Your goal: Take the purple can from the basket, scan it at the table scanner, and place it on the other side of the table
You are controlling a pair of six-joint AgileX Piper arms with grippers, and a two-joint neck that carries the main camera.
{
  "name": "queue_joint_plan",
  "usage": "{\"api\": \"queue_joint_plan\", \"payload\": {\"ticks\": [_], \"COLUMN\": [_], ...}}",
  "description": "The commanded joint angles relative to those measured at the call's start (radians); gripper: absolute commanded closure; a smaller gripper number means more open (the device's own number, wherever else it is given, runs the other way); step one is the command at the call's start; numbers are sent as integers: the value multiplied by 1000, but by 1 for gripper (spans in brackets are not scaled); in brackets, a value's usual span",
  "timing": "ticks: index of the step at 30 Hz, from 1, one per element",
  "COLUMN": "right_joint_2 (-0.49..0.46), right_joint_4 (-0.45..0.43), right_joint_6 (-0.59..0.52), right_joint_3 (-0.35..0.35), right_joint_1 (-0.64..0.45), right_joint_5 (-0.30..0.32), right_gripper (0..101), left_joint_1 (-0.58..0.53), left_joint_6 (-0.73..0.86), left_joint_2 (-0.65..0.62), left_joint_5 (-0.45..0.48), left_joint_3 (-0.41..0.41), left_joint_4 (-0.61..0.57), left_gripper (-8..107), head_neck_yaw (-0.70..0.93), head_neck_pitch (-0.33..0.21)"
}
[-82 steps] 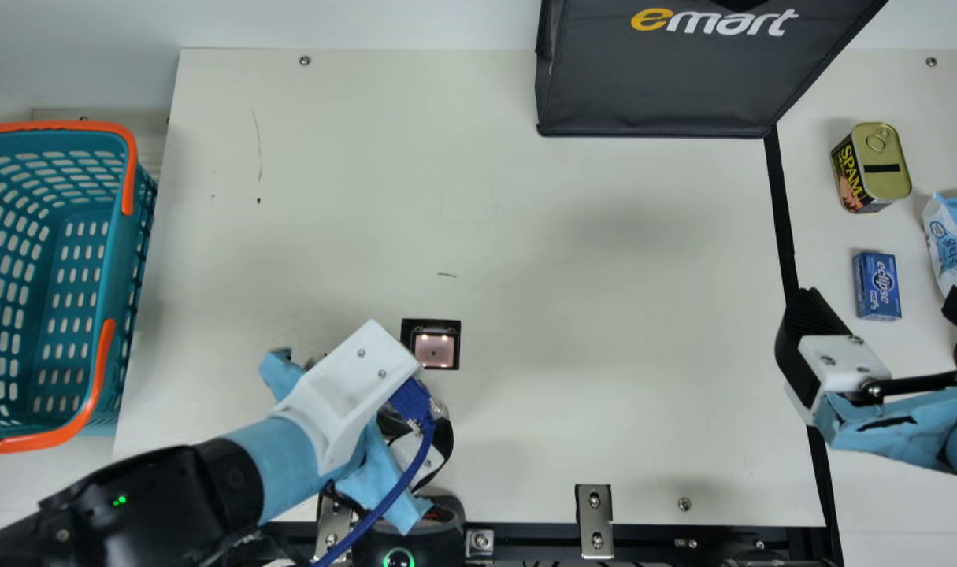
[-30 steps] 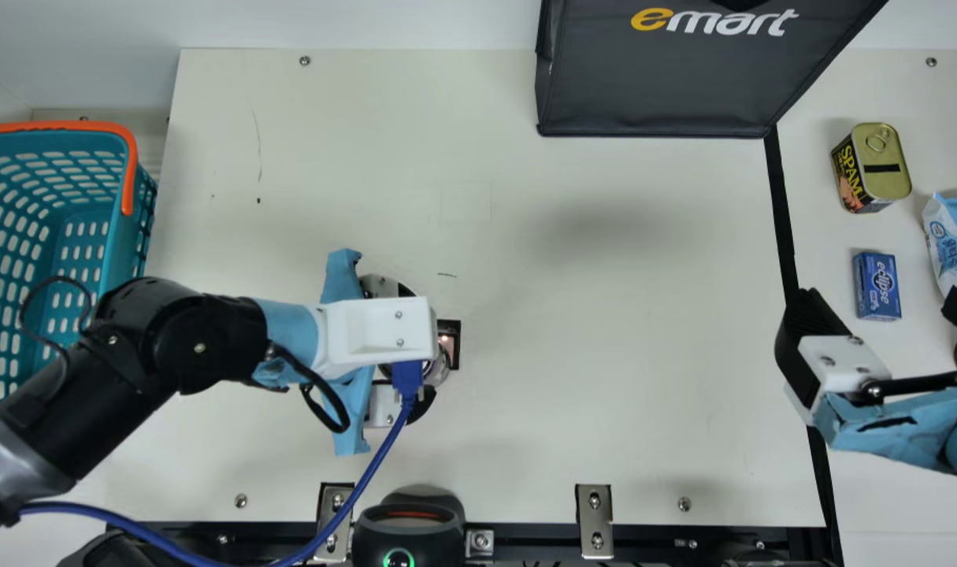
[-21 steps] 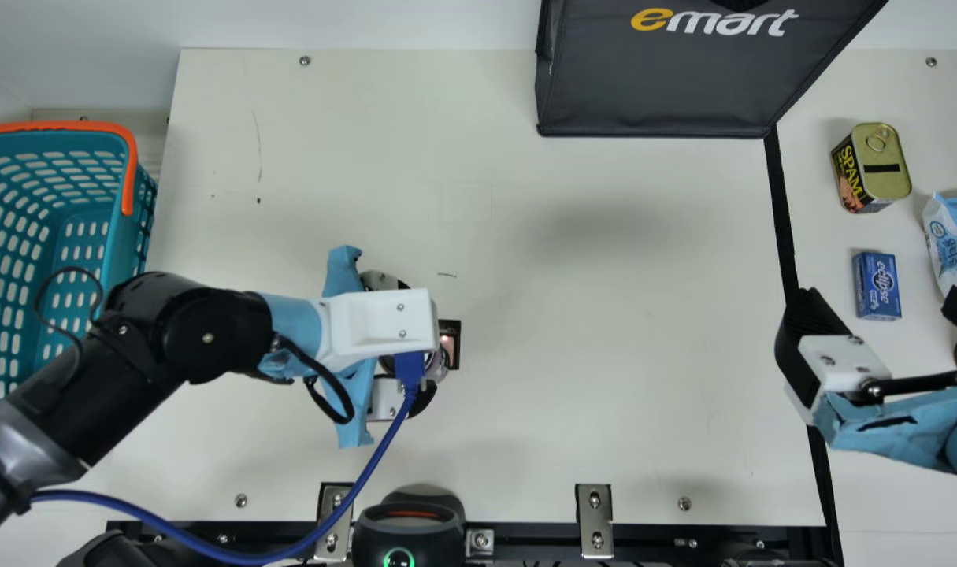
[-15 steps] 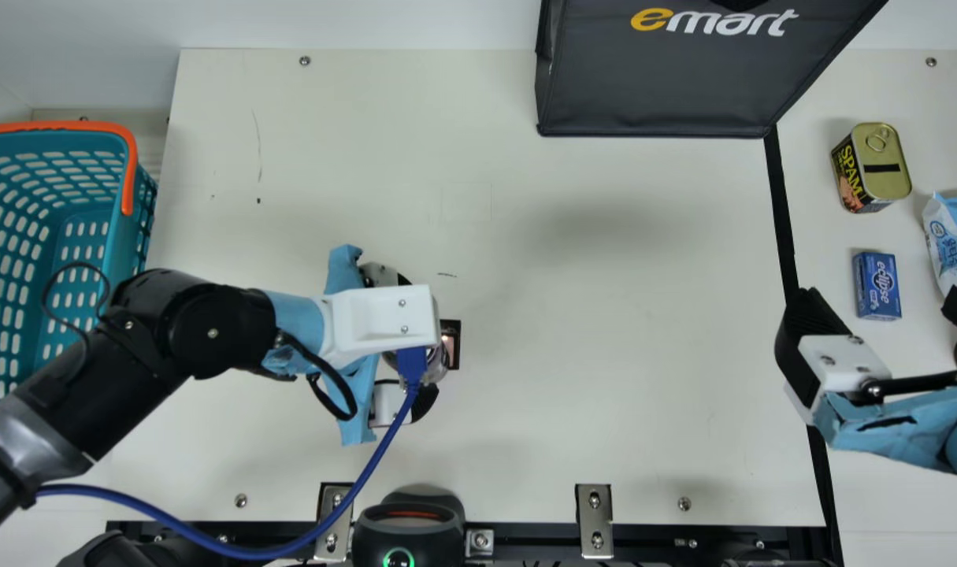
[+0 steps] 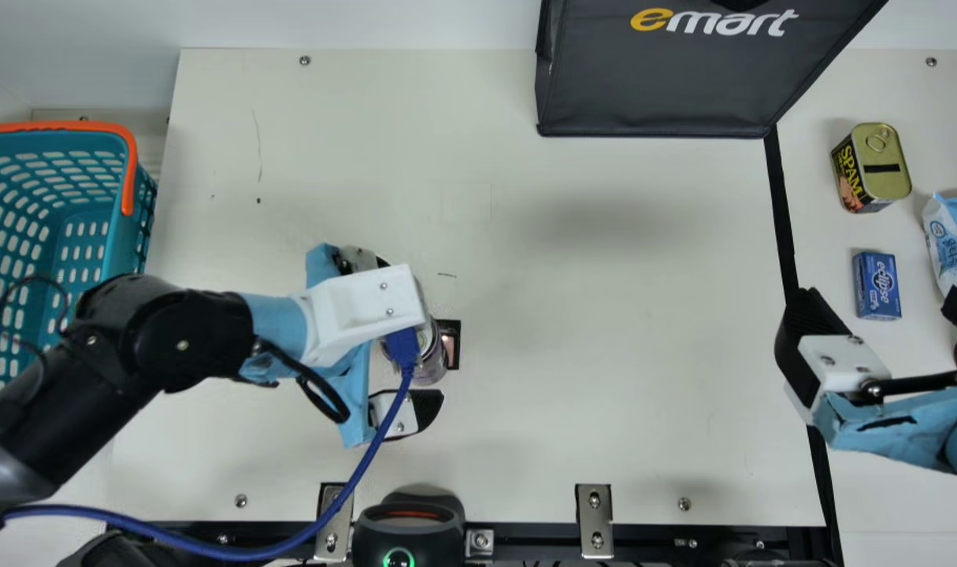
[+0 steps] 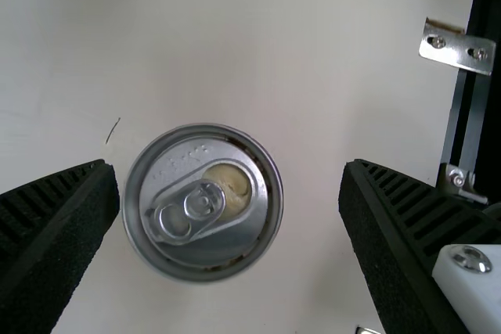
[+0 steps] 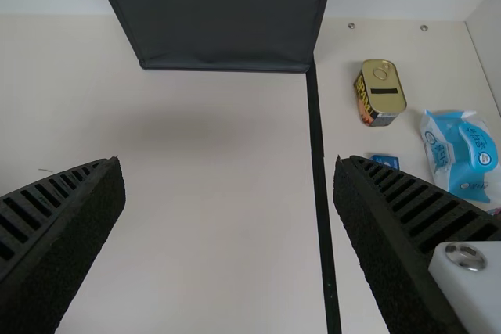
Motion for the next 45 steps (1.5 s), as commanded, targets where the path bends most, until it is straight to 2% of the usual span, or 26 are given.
{"api": "queue_joint_plan", "payload": {"ticks": [1, 9, 24, 34, 45], "right_joint_2": [0, 0, 0, 0, 0], "right_joint_4": [0, 0, 0, 0, 0], "right_joint_6": [0, 0, 0, 0, 0], "right_joint_3": [0, 0, 0, 0, 0], "right_joint_1": [0, 0, 0, 0, 0], "right_joint_5": [0, 0, 0, 0, 0], "right_gripper": [6, 6, 6, 6, 6], "left_joint_1": [0, -12, -85, -180, -334], "left_joint_6": [-80, -327, -909, -1256, -1502], "left_joint_2": [-37, -172, -347, -376, -336], "left_joint_5": [2, -4, 32, 81, 87], "left_joint_3": [5, 32, 29, 3, -11], "left_joint_4": [9, 93, 361, 510, 637], "left_gripper": [9, 9, 9, 9, 9], "head_neck_yaw": [0, 0, 0, 0, 0], "head_neck_pitch": [-27, -27, -27, -27, -27]}}
